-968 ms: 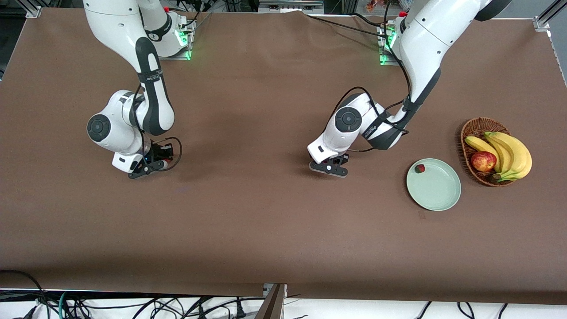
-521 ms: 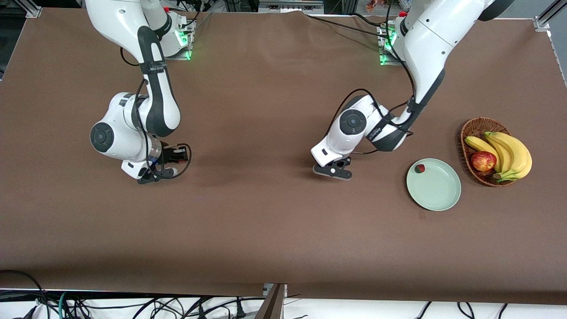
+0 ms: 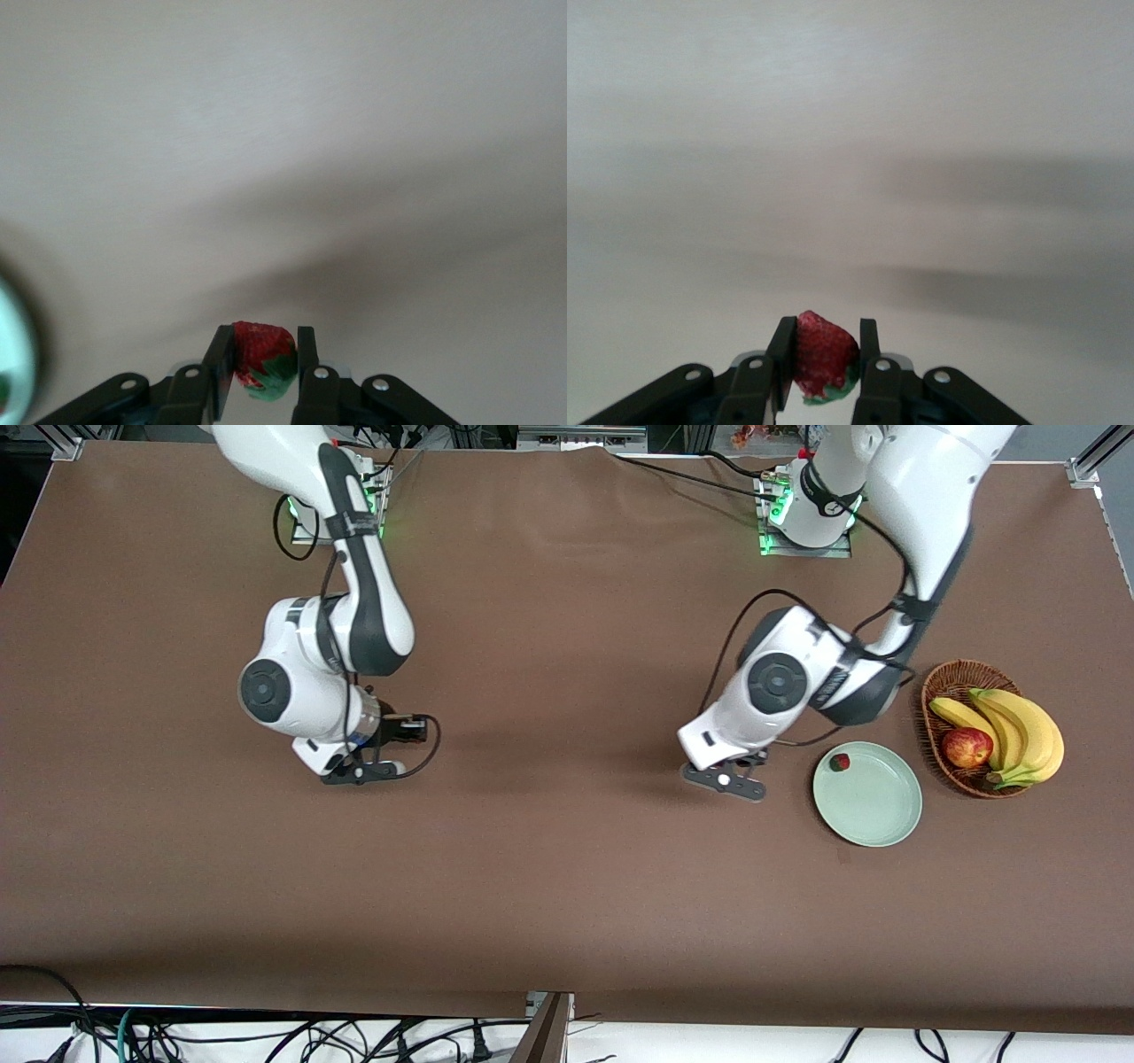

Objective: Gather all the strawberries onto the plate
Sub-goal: 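Drop the strawberry on the plate while the right gripper grasps the last, then set the third strawberry down beside the plate and open the right gripper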

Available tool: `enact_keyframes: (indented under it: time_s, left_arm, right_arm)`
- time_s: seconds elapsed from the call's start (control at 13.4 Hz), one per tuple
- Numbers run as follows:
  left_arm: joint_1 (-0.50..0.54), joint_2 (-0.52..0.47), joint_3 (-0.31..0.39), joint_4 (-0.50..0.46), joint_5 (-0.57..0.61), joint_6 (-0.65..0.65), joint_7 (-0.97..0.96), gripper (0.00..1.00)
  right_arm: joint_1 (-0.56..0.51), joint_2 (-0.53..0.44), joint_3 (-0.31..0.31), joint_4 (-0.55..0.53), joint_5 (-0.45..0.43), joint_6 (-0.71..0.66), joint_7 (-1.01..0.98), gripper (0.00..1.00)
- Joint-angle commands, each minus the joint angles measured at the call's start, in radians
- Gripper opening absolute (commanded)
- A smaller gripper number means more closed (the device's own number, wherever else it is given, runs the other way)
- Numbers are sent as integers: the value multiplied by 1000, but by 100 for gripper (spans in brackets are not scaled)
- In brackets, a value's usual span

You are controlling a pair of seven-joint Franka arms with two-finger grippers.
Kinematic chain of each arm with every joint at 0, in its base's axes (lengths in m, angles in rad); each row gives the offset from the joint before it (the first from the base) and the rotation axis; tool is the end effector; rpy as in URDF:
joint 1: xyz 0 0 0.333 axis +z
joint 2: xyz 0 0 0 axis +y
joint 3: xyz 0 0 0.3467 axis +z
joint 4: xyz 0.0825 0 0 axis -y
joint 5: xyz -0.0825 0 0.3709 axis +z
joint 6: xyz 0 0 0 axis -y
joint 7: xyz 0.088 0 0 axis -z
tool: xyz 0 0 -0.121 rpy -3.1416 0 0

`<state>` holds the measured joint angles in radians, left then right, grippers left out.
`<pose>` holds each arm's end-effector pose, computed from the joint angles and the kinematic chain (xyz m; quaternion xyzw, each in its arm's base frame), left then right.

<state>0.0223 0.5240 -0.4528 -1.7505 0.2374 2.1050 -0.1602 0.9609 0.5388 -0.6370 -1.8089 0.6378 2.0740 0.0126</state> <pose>0.6078 -0.2308 0.3085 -0.9821 0.1799 0.0554 0.0030 0.5756 0.2726 0.3027 -0.9921 -0.0017 0.0797 0.0964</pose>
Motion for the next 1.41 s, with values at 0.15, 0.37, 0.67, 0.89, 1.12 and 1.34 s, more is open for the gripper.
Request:
enact_keyframes:
  time_s: [0.15, 0.37, 0.67, 0.89, 1.12, 1.34]
  left_arm:
    - [167, -29, -14, 48, -30, -148, 472, 13]
    - [246, -13, -11, 23, -24, -142, 709, 13]
    - [321, 20, -6, -18, 37, -73, 859, 13]
    - [375, 82, -6, -30, 39, 45, 1053, 18]
    - [372, 70, -10, -32, 39, 40, 1064, 100]
    - [370, 51, -17, -15, 22, 9, 1048, 100]
  right_arm:
    - [32, 35, 104, 121, 103, 9, 292, 20]
    - [42, 81, 172, 169, 155, 92, 413, 20]
    - [42, 177, 298, 276, 154, 266, 637, 20]
    - [44, 286, 388, 410, 152, 426, 833, 20]
    - [45, 390, 466, 509, 151, 616, 987, 22]
    - [76, 440, 499, 534, 149, 765, 1053, 26]
